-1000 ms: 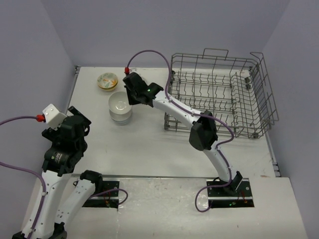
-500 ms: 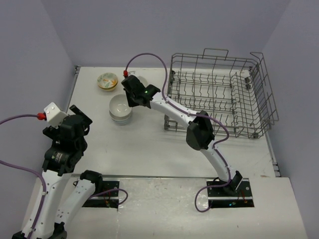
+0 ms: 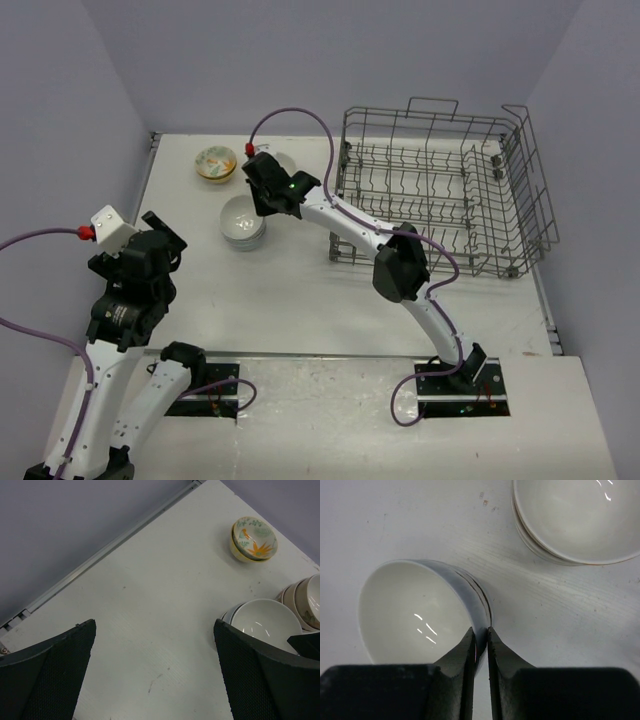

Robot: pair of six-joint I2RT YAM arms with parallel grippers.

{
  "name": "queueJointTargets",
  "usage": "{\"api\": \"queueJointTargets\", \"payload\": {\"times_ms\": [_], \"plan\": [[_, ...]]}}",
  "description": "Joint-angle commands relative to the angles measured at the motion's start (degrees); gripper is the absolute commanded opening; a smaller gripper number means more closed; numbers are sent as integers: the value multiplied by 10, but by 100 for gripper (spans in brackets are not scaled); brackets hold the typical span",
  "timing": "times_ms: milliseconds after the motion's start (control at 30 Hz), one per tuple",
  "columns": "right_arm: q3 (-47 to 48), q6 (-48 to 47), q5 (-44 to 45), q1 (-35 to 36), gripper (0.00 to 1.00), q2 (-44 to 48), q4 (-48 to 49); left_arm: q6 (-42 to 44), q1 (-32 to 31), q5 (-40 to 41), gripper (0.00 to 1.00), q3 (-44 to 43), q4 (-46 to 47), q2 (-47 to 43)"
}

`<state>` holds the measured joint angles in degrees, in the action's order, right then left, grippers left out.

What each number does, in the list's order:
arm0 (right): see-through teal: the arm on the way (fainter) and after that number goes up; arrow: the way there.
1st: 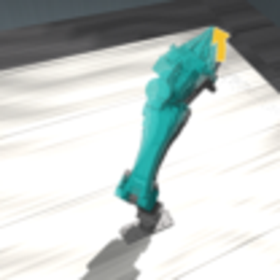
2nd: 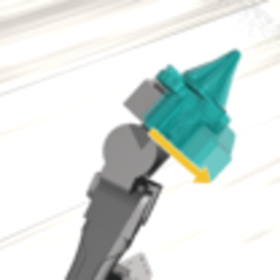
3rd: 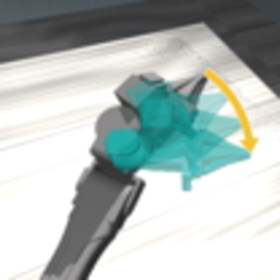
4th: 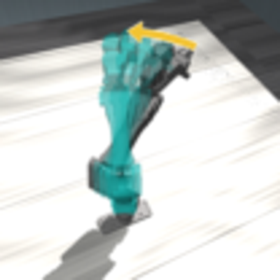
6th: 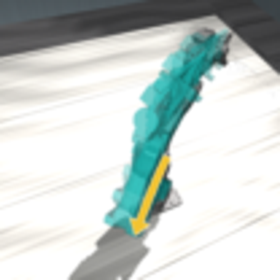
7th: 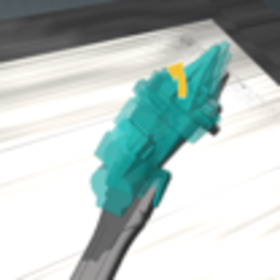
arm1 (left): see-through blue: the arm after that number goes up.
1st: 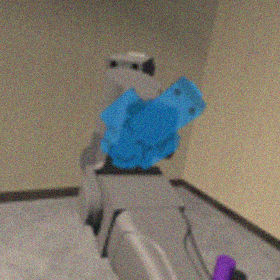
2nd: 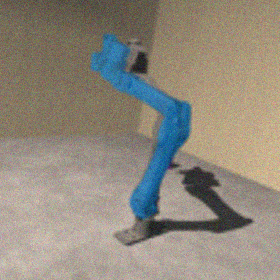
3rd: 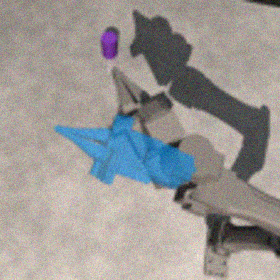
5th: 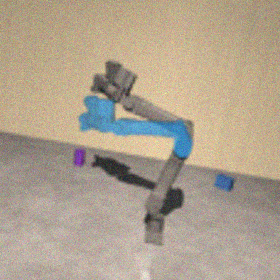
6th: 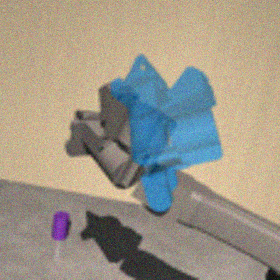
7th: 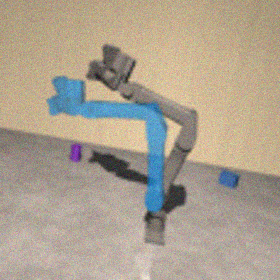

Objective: Unload the bowls from the dish rack

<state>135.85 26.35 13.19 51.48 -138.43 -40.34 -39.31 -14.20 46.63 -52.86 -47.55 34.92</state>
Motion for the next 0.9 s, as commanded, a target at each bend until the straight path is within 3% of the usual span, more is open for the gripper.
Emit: {"api": "queueJointTargets", "payload": {"times_ms": [0,233,600,767,800,867], "plan": [[6,9,-32,11,10,16,33,12,5,2,100,1,22,3],[-5,13,-38,11,6,22,38,13,5,1,100,1,23,4],[-14,4,3,10,8,20,28,18,5,-5,100,3,28,4],[-8,5,3,11,15,15,25,20,5,-7,100,3,28,5],[-9,5,3,11,22,17,25,20,5,-8,100,4,30,5],[-12,6,-1,11,25,19,27,21,5,-8,100,3,30,5]]}}
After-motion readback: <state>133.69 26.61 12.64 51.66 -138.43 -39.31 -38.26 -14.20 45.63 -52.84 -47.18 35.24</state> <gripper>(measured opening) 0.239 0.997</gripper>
